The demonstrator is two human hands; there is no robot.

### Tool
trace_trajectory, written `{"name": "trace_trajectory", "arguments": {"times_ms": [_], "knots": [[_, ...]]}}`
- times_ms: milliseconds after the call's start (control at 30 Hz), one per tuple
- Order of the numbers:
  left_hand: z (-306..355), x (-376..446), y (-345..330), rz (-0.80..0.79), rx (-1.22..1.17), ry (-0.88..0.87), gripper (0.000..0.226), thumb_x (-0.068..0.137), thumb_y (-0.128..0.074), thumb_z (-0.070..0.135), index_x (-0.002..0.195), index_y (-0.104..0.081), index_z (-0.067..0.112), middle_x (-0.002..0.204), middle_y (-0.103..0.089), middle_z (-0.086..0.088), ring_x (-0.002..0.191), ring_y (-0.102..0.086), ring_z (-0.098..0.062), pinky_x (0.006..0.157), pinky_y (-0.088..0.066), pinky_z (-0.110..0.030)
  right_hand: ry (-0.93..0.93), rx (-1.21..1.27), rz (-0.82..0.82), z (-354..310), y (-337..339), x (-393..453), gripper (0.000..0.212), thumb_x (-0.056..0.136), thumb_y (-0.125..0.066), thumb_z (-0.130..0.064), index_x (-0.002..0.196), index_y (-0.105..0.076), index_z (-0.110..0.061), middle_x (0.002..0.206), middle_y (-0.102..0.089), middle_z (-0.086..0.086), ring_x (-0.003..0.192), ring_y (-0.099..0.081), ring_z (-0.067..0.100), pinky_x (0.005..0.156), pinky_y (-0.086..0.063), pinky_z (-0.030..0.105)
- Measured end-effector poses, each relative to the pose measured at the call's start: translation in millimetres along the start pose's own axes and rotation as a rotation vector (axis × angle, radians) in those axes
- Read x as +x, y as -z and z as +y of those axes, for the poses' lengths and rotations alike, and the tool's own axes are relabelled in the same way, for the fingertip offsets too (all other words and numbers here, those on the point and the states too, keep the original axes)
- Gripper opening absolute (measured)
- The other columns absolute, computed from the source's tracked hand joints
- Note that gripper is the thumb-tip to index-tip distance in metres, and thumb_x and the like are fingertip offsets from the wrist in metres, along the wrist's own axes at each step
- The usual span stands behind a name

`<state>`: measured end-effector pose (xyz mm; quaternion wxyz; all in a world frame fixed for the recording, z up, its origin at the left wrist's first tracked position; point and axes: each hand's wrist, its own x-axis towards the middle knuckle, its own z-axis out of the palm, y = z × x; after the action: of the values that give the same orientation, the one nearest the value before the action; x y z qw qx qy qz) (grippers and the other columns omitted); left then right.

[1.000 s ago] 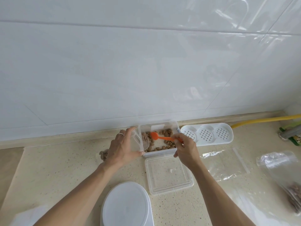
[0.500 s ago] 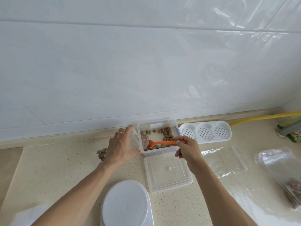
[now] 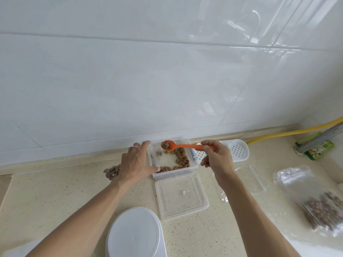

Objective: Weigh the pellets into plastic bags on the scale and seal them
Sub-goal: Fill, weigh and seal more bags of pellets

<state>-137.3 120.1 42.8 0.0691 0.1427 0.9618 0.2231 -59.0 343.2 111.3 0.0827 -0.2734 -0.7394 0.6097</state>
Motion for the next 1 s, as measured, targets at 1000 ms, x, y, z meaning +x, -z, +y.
{"name": "trace_trajectory", "arguments": {"times_ms": [1000], "knots": [[93,-109,7,-0.016,-0.212,-0.277,0.093,0.063,-0.081,0.053,0.139,-0.034,0.028,0.128,-0.054,-0.004,0.118,-0.051,-0.024,0.097,-0.040,-0.041,-0.234,0.327,0.421,66,74,-141,0.013,0.093,-0.059,-0.002,0.102,-0.064,-0.010,0.095,-0.073,0.013,0.055,-0.059,0.016,0.054,-0.046,0.028]]}}
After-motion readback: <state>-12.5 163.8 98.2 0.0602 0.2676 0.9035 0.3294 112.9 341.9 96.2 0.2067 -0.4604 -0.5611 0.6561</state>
